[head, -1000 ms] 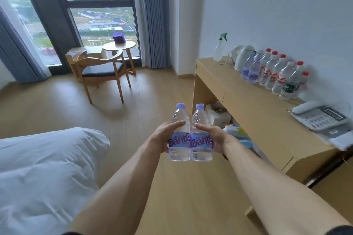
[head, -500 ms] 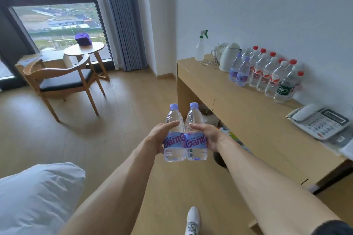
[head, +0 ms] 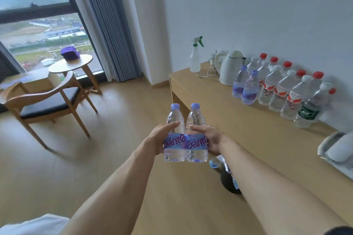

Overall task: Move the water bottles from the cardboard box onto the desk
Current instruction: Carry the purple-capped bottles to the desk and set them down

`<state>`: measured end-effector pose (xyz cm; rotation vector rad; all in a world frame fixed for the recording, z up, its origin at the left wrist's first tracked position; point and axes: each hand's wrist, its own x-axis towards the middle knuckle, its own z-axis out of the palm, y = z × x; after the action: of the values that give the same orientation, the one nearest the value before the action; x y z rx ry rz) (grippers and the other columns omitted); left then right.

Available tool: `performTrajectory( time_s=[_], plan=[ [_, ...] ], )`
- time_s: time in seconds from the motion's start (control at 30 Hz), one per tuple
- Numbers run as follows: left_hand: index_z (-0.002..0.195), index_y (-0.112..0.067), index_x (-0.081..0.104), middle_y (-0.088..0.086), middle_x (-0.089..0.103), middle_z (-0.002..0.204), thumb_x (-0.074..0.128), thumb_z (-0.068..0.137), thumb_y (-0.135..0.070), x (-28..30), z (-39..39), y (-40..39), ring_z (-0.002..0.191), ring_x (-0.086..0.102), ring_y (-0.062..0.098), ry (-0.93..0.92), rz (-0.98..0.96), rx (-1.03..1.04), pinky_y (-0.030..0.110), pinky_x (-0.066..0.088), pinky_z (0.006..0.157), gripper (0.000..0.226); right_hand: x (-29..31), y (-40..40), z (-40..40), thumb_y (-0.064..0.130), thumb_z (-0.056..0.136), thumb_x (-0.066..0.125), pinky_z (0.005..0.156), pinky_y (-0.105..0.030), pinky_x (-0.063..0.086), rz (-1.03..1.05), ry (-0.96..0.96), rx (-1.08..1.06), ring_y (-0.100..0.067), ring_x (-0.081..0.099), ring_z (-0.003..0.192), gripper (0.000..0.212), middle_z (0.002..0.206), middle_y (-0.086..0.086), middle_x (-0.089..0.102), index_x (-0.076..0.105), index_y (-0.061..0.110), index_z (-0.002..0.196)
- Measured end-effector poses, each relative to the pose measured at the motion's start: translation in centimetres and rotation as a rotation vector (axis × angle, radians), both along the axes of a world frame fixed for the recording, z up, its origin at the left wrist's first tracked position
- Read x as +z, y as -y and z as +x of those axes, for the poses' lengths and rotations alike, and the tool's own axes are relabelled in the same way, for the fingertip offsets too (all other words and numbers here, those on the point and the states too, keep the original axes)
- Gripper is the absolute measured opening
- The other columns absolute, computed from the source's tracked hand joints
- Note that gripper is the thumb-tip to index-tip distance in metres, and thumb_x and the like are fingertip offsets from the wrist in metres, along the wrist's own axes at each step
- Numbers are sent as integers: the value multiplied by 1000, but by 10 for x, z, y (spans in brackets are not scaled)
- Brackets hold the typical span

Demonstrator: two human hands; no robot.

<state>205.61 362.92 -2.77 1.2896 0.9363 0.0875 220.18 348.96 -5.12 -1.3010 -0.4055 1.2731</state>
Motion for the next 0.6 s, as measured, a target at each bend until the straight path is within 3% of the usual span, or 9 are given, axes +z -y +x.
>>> performTrajectory(
  time_s=[0.23,0.37,0.43,0.53,0.6],
  plan=[
    [131,-11,55,27,69,119,74,90,-38,0,102,-21,96,69,37,36,-19,-98,60,52,98,52,0,-8,86,29,72,80,60,-34,60,-16,-11,-134,-25,73,68,36,85,-15,75,64,9,98],
    [131,-14,53,27,71,113,76,88,-37,-3,155,-23,94,69,39,48,-40,-182,60,54,94,55,-6,1,123,23,83,79,66,-35,60,-53,21,-276,-23,72,69,24,84,-11,76,60,14,94],
    [129,-17,54,27,70,115,78,85,-40,-7,183,-21,96,71,41,40,-43,-236,61,55,92,55,-9,9,139,24,82,80,71,-38,60,-70,31,-357,-24,72,72,29,87,-13,75,56,13,95],
    [126,-18,54,27,70,117,80,82,-41,-13,227,-16,105,70,43,43,-38,-319,66,52,93,55,-11,24,163,27,77,83,93,-51,54,-99,59,-480,-33,69,93,44,109,-23,72,58,10,109],
    [125,-19,54,26,70,116,81,82,-41,-16,257,-12,105,70,43,50,-34,-391,68,52,91,55,-12,34,178,25,83,80,97,-52,52,-129,76,-567,-34,68,99,43,117,-25,70,59,8,117]
  ],
)
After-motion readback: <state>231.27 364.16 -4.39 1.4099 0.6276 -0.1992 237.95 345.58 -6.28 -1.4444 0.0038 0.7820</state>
